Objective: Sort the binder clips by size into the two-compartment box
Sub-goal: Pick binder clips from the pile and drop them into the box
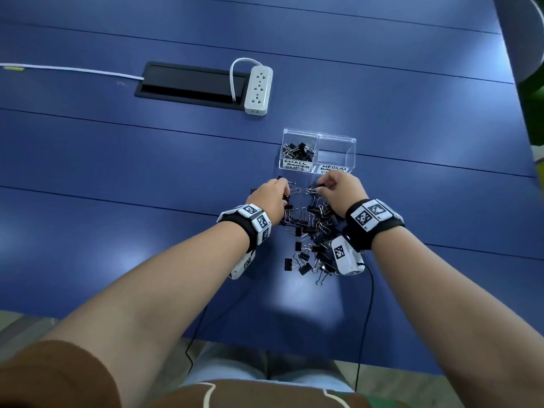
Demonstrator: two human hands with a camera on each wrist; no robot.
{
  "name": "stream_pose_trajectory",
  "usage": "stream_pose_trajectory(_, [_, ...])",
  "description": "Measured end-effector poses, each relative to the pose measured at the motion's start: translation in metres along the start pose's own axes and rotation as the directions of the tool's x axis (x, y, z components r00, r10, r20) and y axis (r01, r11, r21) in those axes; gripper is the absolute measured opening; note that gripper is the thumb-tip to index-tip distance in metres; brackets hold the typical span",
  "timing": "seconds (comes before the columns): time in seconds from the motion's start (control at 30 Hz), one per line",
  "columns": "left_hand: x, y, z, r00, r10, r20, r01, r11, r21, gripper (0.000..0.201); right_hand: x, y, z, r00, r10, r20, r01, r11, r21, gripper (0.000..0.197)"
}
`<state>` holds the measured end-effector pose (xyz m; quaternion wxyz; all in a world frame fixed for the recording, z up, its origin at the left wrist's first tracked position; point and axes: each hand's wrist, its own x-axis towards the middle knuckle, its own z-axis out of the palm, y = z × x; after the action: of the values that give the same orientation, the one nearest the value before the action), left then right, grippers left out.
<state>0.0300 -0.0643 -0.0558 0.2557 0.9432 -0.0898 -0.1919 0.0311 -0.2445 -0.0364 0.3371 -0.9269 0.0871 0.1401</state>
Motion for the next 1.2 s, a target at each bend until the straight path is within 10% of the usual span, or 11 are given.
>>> stream_pose_trajectory(0.47, [-0.012, -0.006, -0.018, 0.979, -0.193, -0.064, 0.151, 0.901, -0.407, 0.029, -0.032, -0.005, 0.041, 0.979, -0.125, 0.161, 0.157, 0.966, -0.205, 0.037])
stream_pose_trajectory(0.93, [-0.026, -0.008, -0.002, 0.988, 0.008, 0.156, -0.024, 0.995, 0.097, 0.018, -0.029, -0.010, 0.052, 0.973, -0.130, 0.188, 0.179, 0.946, -0.270, 0.023])
stream_pose_trajectory(1.2, [-0.025, -0.012, -0.003, 0.992, -0.058, 0.111, 0.053, 0.997, 0.052, 0.029, -0.023, -0.019, 0.032, 0.997, -0.074, 0.024, 0.074, 0.997, -0.013, 0.012])
